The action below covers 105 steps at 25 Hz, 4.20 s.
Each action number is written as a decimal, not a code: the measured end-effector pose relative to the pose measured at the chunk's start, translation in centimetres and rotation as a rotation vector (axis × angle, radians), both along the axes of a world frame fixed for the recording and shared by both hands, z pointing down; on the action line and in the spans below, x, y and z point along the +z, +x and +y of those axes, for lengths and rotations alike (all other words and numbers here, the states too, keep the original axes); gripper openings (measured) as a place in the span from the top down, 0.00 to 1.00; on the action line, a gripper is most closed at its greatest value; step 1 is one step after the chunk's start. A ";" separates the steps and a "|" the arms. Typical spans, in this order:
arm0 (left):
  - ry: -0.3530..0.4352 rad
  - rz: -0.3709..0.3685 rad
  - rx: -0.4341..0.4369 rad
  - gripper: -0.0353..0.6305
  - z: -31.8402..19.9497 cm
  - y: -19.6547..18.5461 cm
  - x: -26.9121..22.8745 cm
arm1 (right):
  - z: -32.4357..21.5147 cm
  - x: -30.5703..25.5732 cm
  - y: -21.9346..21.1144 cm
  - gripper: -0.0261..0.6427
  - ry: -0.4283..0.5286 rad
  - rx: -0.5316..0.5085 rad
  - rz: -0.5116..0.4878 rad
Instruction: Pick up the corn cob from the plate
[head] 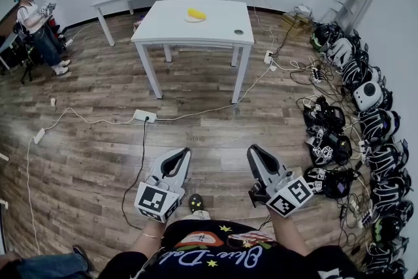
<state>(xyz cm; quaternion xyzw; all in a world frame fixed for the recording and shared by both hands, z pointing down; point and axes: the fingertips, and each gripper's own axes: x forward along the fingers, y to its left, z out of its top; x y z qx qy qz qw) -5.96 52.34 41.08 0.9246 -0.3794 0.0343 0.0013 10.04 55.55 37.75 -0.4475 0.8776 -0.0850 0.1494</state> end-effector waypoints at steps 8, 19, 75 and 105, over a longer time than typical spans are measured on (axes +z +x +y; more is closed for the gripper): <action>-0.011 0.056 0.023 0.96 -13.9 -1.8 0.8 | -14.8 -0.5 -2.8 0.94 -0.005 -0.006 -0.019; -0.048 0.051 -0.034 0.96 -37.6 1.9 1.8 | -39.5 3.0 2.9 0.94 -0.102 -0.025 0.001; -0.087 0.073 0.015 0.96 -102.3 1.8 0.8 | -107.4 14.6 -4.4 0.58 -0.441 -0.134 0.613; -0.092 0.083 0.065 0.96 -101.4 3.2 0.0 | -102.2 4.2 -2.7 0.58 -0.263 -0.056 0.397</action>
